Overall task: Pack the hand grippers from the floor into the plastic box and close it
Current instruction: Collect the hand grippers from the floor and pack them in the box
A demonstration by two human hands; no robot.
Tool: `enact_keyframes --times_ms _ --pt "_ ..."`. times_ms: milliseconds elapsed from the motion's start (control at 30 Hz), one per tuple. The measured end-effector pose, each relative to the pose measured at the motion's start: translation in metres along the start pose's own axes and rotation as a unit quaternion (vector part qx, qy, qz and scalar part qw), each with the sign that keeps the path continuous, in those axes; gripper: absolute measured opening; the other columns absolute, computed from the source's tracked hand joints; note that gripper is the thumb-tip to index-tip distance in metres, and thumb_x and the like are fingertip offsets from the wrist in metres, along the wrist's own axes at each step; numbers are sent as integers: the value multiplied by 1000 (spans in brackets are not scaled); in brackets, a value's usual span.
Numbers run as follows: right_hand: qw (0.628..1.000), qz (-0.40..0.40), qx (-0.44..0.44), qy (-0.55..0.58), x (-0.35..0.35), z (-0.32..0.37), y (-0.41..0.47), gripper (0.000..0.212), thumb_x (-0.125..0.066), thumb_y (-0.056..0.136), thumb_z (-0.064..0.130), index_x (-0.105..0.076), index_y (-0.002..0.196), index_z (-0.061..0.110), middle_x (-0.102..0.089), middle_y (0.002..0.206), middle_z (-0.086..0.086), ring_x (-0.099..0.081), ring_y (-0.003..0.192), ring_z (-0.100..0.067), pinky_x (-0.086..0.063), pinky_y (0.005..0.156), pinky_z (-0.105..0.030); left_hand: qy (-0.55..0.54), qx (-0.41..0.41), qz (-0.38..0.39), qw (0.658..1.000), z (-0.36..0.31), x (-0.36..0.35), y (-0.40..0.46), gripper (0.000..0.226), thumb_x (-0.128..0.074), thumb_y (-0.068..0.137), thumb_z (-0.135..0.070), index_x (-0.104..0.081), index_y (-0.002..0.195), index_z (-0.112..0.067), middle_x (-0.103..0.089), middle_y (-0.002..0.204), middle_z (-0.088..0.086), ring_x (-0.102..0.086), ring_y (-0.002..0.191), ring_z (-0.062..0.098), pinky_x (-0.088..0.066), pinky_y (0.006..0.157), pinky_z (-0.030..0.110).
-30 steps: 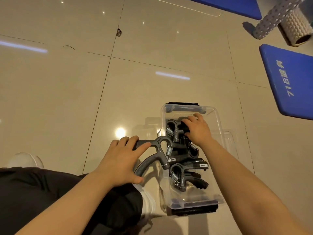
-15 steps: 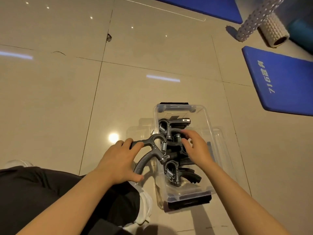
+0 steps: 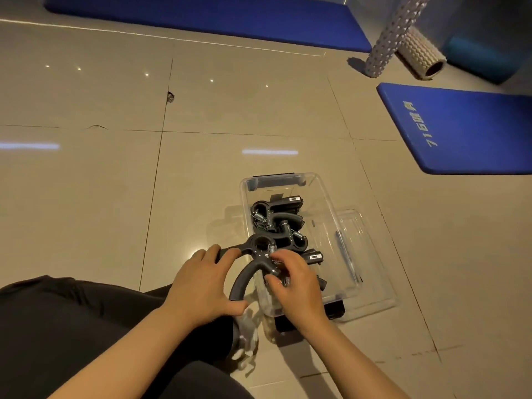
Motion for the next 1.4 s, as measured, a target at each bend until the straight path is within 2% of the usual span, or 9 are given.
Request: enact_keyframes --times_ms 133,333,500,600,733,900,1067,1300,1400 --pt "971 -92 -134 176 37 -19 -3 37 -72 79 6 -59 101 32 -65 99 7 -63 87 1 -53 78 -17 -95 51 -59 992 -33 -4 3 83 -55 53 -70 -40 125 -31 -50 113 -11 -46 99 12 -37 80 22" --pt "968 -119 -108 192 69 -11 -1 39 -76 76 7 -60 98 35 -65 96 9 -63 86 3 -51 74 -13 -260 99 -65 958 -47 -9 -2 65 -73 60 -60 -39 108 -34 -53 98 -19 -54 89 5 -41 70 17" --pt "987 -65 -52 136 69 12 10 35 -75 78 12 -60 100 36 -66 96 14 -63 89 1 -50 76 -12 -487 181 7 854 -24 -20 -7 55 -69 66 -59 -42 107 -36 -63 95 -1 -57 79 9 -41 66 22" --pt "988 -90 -43 121 66 20 18 26 -74 78 14 -65 98 28 -67 91 12 -62 83 1 -49 74 -10 -532 189 5 826 -21 -22 -6 61 -63 55 -67 -43 106 -39 -61 95 2 -55 81 12 -42 70 25" --pt "996 -70 0 50 68 27 36 20 -72 80 14 -67 97 22 -67 91 8 -61 83 -1 -45 73 -7 -509 184 7 841 -21 -20 -7 75 -62 58 -71 -39 122 -41 -62 106 -5 -60 90 8 -44 75 24" --pt "983 -49 112 -134 98 33 65 17 -67 83 8 -67 100 11 -65 94 2 -56 84 -10 -41 76 -13 -235 108 63 964 -18 -26 -10 85 -53 70 -75 -26 141 -37 -39 142 -9 -43 126 14 -39 101 34" --pt "860 124 306 -388 61 18 72 23 -69 70 -5 -63 87 9 -64 86 -5 -58 80 -25 -47 62 -32 -74 54 157 983 -14 -51 -12 78 -52 81 -66 -22 144 -34 -23 151 -4 -34 132 18 -35 105 37" --pt "716 336 438 -428 -27 -50 5 25 -82 60 13 -63 75 16 -61 69 2 -56 63 -14 -50 57 -24 -68 40 143 987 -12 -54 -9 78 -53 84 -61 -16 147 -34 -21 152 -3 -32 133 19 -35 105 37" --pt "790 300 354 -399 -22 -63 20 30 -82 55 6 -64 77 14 -62 72 -1 -58 65 -18 -48 54 -27 -74 40 131 988 -11 -53 -7 80 -53 85 -58 -11 148 -33 -21 153 -2 -32 133 19 -36 105 37"
Point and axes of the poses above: each hand's wrist, its own y-axis towards the middle knuckle, its own x-axis out of the back of the hand, z = x × y, the point moved 7 cm from there along y, towards the middle knuckle
